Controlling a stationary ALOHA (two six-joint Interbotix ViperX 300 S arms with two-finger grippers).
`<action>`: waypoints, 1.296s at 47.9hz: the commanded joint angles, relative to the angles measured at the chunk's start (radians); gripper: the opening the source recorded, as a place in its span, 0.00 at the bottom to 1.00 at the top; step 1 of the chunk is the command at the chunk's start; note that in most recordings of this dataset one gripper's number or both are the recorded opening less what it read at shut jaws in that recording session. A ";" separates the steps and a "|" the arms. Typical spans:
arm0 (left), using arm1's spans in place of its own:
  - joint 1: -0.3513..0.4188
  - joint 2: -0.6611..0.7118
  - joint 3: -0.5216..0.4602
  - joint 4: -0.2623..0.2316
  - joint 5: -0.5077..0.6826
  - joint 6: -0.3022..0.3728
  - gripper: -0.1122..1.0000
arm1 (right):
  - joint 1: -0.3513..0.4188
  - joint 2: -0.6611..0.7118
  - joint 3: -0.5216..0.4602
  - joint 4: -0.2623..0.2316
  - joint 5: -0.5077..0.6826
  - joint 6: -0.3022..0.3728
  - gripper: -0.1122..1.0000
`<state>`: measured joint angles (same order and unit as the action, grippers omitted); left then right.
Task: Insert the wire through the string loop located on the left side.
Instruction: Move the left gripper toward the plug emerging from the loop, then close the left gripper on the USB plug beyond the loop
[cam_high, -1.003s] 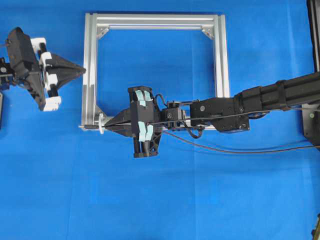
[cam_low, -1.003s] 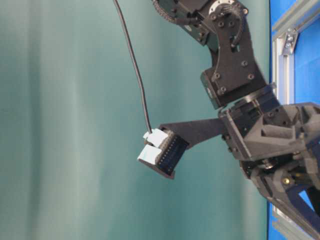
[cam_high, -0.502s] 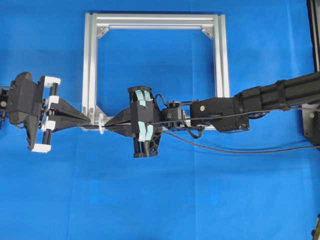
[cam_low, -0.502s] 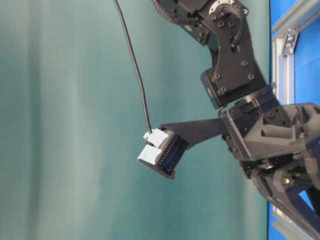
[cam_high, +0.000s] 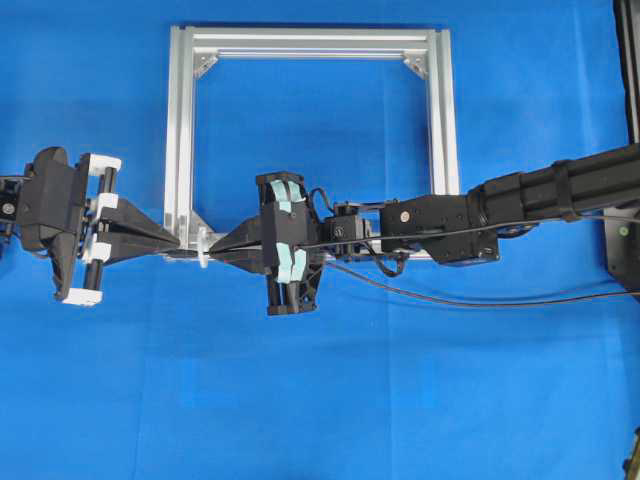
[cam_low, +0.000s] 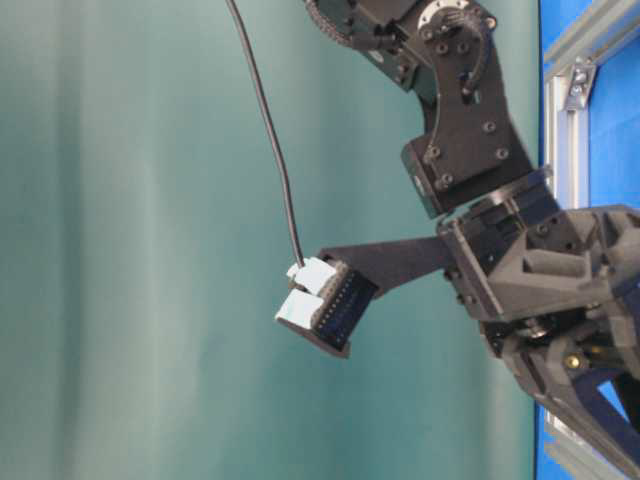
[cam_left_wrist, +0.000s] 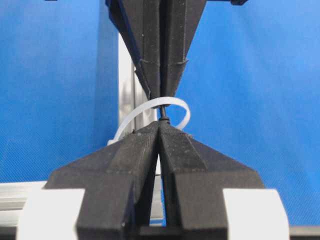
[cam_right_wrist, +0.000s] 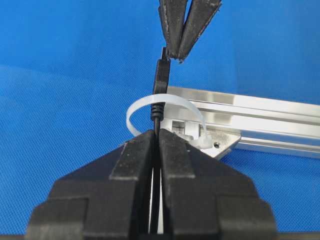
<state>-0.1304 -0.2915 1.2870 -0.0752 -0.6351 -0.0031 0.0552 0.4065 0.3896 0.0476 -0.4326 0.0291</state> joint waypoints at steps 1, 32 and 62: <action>-0.003 -0.009 -0.014 0.003 -0.003 -0.003 0.11 | -0.002 -0.018 -0.015 0.000 -0.003 -0.002 0.11; -0.003 0.023 -0.029 0.000 0.014 -0.038 0.89 | -0.002 -0.018 -0.014 0.000 -0.003 -0.002 0.11; -0.003 0.170 -0.067 0.000 0.014 -0.038 0.88 | -0.003 -0.017 -0.014 0.000 -0.003 -0.002 0.11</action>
<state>-0.1304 -0.1150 1.2318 -0.0752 -0.6167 -0.0430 0.0568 0.4080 0.3896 0.0476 -0.4310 0.0291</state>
